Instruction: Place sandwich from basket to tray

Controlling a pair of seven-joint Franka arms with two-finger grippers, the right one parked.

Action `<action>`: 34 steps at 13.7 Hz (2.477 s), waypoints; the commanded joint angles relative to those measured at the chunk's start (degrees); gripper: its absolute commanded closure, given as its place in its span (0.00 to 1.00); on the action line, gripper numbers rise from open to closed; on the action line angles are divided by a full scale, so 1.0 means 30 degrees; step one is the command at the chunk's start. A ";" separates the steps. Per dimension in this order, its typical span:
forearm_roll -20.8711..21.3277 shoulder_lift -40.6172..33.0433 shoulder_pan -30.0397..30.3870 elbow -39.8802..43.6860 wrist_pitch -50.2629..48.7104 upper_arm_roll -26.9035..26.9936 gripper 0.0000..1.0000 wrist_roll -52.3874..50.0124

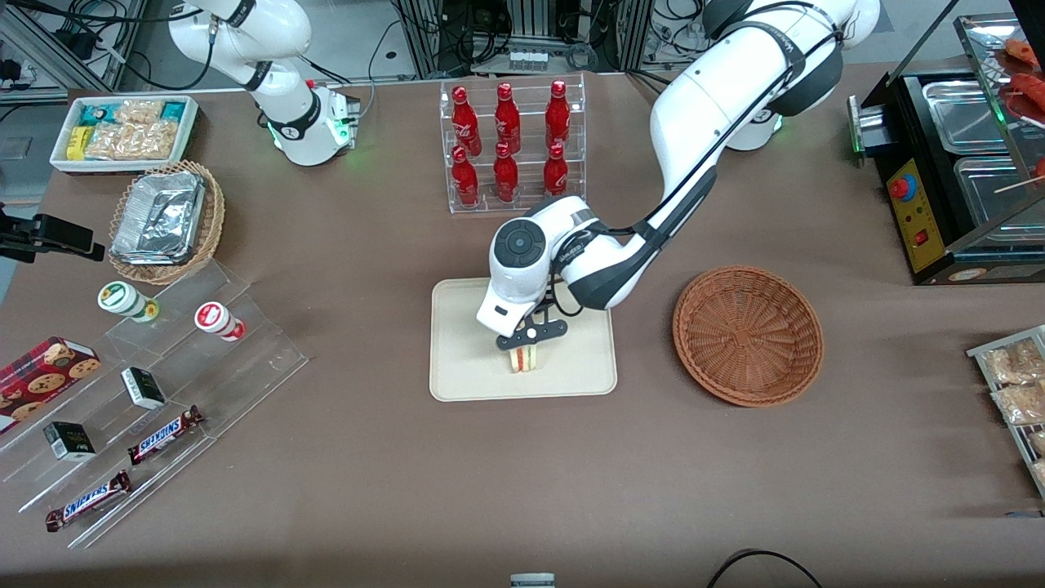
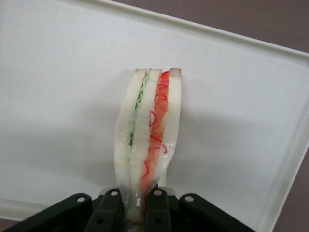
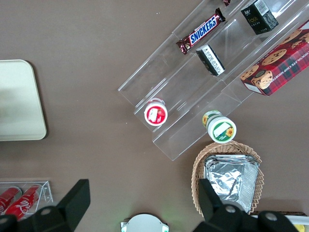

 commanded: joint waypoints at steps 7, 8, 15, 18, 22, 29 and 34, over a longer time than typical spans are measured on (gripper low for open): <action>0.0387 0.0023 -0.0553 0.0619 0.0712 0.0631 0.00 -0.0473; 0.0359 -0.0211 -0.0524 0.0619 0.0217 0.0631 0.00 -0.0444; -0.0051 -0.2904 -0.0086 0.0766 -0.2423 0.0602 0.00 -0.0532; -0.1194 -0.4338 0.1872 0.0503 -0.4115 0.0515 0.00 0.0080; -0.1253 -0.5950 0.4011 -0.0985 -0.6788 0.0514 0.00 0.2774; -0.2161 -0.9995 0.8172 -0.4800 -0.7665 0.0485 0.00 0.7549; -0.2161 -1.1401 1.0517 -0.4538 -1.0155 0.0572 0.00 1.4483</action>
